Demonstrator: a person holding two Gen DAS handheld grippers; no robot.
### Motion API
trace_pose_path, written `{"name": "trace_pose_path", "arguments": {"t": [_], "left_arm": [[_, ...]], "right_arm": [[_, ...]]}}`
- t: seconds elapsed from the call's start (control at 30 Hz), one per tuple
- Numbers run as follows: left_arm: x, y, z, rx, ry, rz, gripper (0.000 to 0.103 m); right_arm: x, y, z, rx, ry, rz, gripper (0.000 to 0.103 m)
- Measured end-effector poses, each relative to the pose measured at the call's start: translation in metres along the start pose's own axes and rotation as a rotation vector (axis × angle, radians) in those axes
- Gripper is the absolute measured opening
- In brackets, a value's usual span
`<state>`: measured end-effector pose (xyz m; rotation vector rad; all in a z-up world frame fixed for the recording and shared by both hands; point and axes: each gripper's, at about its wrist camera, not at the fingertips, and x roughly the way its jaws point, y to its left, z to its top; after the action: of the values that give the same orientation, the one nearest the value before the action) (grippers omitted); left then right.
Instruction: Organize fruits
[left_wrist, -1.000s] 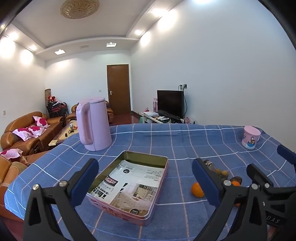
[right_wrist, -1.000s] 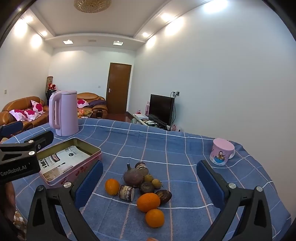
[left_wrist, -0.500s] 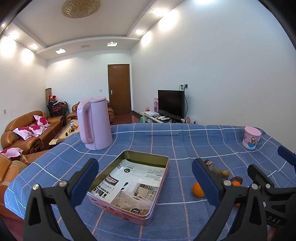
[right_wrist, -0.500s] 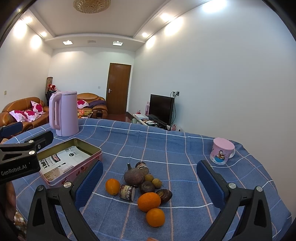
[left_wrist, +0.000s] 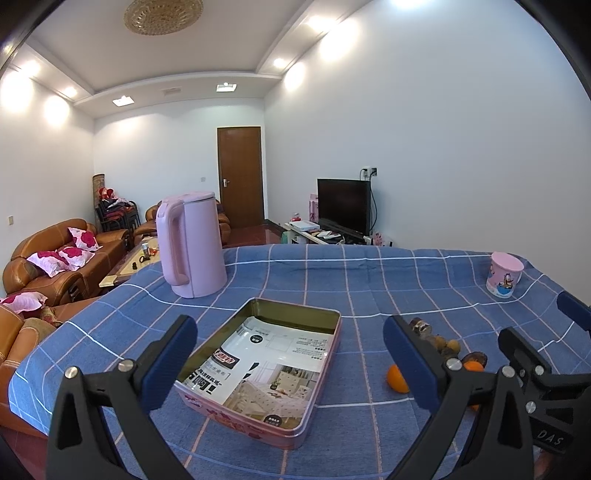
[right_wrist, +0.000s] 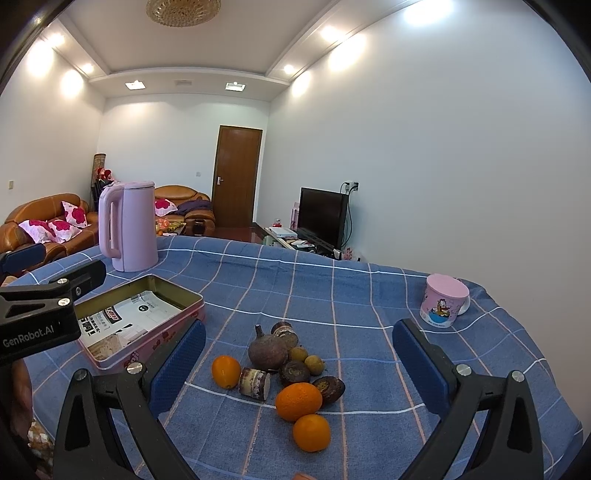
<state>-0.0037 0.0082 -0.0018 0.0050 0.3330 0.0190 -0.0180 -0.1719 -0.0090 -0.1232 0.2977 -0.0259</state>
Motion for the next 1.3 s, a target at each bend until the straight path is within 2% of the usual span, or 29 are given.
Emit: {"name": "trace_pose_path", "arguments": {"t": [0.97, 1.3], "left_arm": [[0.008, 0.002, -0.003, -0.002, 0.015, 0.008, 0.103], [0.016, -0.006, -0.016, 0.016, 0.036, 0.010, 0.103]], "right_arm": [[0.002, 0.006, -0.002, -0.009, 0.009, 0.009, 0.102], [0.010, 0.001, -0.014, -0.010, 0.040, -0.007, 0.102]]}}
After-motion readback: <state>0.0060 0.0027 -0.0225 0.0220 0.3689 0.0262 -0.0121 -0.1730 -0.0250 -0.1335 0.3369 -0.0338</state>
